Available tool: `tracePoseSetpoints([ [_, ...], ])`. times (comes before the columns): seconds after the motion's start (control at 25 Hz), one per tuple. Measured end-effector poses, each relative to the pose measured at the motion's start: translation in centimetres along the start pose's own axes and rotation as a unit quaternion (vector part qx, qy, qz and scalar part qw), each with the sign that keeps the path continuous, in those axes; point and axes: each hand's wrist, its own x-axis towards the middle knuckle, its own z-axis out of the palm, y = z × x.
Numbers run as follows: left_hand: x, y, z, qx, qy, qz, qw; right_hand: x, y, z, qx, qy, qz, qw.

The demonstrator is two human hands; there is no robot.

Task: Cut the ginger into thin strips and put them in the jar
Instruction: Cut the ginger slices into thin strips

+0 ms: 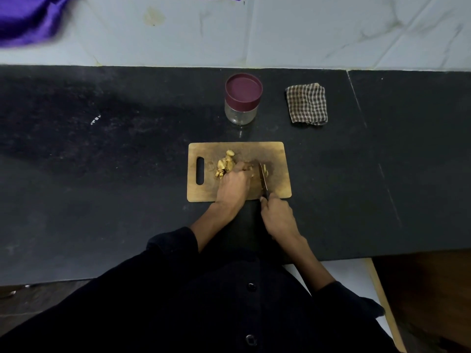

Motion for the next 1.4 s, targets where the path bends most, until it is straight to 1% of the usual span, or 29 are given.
tracePoseSetpoints([
  [0.12, 0.0, -0.2, 0.1, -0.01, 0.007, 0.01, 1.0, 0.0, 0.3, -0.4, 0.016, 0.008, 0.003, 1.0],
  [0.32, -0.1, -0.3, 0.1, -0.058, 0.027, 0.008, 0.998, -0.2, 0.5, -0.5, 0.031, 0.011, -0.001, 0.999],
  [0.56, -0.2, -0.1, -0.4, -0.079, 0.033, 0.008, 0.996, 0.0, 0.5, -1.2, 0.05, 0.028, 0.007, 0.998],
  [0.76, -0.2, -0.1, -0.5, -0.101, 0.038, 0.006, 0.994, -0.5, -0.3, -0.9, 0.04, -0.009, -0.013, 0.999],
  [0.92, -0.2, -0.2, -0.5, -0.099, 0.036, 0.005, 0.994, -0.4, -1.0, -0.5, 0.023, -0.028, -0.021, 0.999],
  [1.28, -0.2, -0.2, -0.6, -0.087, 0.025, -0.001, 0.996, 0.1, -1.3, -0.5, 0.011, -0.022, -0.031, 0.999],
  [1.4, -0.2, -0.2, -0.6, -0.082, 0.023, 0.001, 0.996, 0.4, -1.3, -0.4, -0.009, -0.022, -0.038, 0.999],
])
